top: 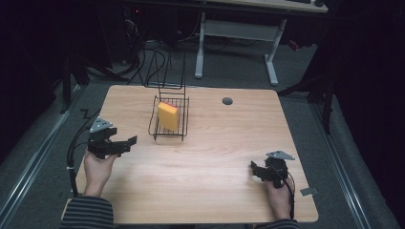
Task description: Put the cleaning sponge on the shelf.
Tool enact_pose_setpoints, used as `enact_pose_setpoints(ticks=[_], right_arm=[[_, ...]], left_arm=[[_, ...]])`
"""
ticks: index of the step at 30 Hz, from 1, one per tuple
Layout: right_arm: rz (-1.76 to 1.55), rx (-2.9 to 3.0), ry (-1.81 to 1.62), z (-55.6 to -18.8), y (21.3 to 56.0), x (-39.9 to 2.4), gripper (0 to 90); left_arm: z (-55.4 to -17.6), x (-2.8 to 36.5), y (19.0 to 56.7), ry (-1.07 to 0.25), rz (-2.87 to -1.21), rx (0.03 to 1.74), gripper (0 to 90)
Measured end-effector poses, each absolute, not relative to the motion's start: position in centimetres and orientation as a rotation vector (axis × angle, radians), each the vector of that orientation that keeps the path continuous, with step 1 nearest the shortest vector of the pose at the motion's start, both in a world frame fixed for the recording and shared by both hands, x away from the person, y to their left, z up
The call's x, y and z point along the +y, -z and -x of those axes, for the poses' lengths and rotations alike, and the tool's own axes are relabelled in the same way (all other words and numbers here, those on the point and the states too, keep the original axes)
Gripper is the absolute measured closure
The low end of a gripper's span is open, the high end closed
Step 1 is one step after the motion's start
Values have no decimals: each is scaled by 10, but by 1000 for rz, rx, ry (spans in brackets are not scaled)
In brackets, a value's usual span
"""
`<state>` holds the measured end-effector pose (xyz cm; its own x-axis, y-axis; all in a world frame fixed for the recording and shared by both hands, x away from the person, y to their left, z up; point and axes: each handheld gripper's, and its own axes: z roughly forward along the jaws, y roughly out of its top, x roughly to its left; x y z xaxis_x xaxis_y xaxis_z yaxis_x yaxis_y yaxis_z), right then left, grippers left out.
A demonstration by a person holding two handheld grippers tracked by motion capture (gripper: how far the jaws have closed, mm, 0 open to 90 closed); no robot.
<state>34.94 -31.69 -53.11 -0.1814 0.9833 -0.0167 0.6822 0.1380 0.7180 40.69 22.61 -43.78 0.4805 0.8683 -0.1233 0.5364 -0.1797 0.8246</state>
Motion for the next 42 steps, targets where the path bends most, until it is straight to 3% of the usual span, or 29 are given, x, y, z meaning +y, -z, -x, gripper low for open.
enact_pose_setpoints(ticks=[42], right_arm=[[-1597,1925,-800,-349,531,-317,234]], left_arm=[[-384,250,481,-422,-1834,1264,147]])
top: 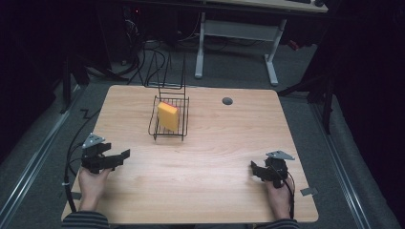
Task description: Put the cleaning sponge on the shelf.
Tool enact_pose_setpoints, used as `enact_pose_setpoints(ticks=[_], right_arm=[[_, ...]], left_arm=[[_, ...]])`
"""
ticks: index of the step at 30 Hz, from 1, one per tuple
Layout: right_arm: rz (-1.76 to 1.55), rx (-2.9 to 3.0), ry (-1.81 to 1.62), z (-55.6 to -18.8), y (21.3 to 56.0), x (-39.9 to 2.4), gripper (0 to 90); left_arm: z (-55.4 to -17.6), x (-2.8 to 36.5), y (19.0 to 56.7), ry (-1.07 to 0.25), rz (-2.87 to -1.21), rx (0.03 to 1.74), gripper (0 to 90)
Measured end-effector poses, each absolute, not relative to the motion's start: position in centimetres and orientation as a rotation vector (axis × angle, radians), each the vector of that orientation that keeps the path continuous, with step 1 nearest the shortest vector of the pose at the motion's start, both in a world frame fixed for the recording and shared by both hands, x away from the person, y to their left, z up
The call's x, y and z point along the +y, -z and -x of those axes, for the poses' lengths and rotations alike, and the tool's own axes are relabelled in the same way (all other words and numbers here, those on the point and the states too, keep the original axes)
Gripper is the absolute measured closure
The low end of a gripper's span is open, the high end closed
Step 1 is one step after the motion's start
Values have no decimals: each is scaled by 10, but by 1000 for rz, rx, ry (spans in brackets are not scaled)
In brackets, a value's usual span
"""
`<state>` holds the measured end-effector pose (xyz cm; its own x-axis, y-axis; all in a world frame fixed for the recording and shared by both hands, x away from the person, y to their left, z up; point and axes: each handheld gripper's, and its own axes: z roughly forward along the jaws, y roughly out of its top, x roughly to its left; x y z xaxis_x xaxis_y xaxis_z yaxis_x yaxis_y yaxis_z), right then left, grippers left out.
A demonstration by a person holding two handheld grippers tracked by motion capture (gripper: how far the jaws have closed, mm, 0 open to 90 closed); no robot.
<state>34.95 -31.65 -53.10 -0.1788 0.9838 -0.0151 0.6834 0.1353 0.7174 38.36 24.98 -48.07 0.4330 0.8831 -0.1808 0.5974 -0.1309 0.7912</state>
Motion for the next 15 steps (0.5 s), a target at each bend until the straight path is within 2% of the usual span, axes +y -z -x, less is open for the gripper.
enact_pose_setpoints(ticks=[15], right_arm=[[-1597,1925,-800,-349,531,-316,234]], left_arm=[[-379,249,506,-366,-1828,1305,150]])
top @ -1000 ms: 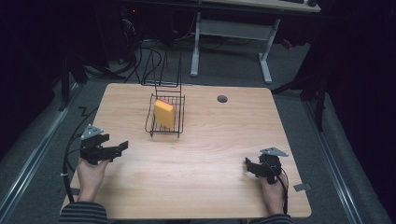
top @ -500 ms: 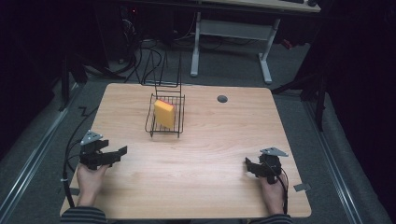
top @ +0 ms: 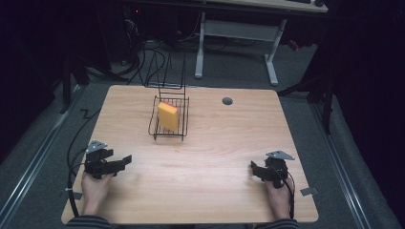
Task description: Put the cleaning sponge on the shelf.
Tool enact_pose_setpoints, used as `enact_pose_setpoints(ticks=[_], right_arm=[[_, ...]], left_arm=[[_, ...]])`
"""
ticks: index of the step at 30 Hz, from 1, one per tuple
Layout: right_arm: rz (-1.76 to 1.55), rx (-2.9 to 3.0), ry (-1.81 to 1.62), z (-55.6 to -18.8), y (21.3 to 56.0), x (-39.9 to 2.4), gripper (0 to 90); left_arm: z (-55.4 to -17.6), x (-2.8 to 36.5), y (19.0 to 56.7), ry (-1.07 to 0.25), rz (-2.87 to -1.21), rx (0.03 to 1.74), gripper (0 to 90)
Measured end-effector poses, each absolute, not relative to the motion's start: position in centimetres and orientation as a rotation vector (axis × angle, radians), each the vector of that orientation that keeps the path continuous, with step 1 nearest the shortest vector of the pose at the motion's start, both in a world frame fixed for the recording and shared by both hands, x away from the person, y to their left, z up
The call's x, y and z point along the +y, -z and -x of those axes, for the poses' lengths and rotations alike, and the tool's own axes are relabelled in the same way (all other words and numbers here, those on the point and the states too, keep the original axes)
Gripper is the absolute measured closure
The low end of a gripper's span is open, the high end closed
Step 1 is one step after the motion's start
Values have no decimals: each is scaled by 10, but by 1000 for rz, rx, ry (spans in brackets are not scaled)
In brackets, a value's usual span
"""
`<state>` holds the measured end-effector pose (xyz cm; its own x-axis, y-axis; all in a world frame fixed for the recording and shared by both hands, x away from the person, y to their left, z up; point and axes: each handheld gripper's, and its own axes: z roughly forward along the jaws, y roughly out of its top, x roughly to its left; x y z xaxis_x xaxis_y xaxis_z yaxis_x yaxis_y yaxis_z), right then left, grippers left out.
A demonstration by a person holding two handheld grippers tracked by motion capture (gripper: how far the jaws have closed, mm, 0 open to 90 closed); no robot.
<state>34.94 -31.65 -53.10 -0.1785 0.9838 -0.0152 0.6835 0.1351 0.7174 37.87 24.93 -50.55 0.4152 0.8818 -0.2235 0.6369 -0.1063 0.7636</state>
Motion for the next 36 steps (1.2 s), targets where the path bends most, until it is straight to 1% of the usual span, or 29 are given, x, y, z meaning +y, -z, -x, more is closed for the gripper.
enact_pose_setpoints(ticks=[12,16,22,25,36], right_arm=[[-1596,1924,-799,-349,531,-316,234],[-1596,1924,-799,-349,531,-316,234],[-1596,1926,-796,-349,531,-316,234],[-1596,1926,-796,-349,531,-316,234],[-1596,1926,-796,-349,531,-316,234]], left_arm=[[-377,248,525,-366,-1855,1344,150],[-378,245,531,-401,-1893,1352,151],[-376,239,537,-487,-1923,1350,152],[-376,231,538,-563,-1987,1342,152],[-376,229,538,-559,-1988,1342,150]])
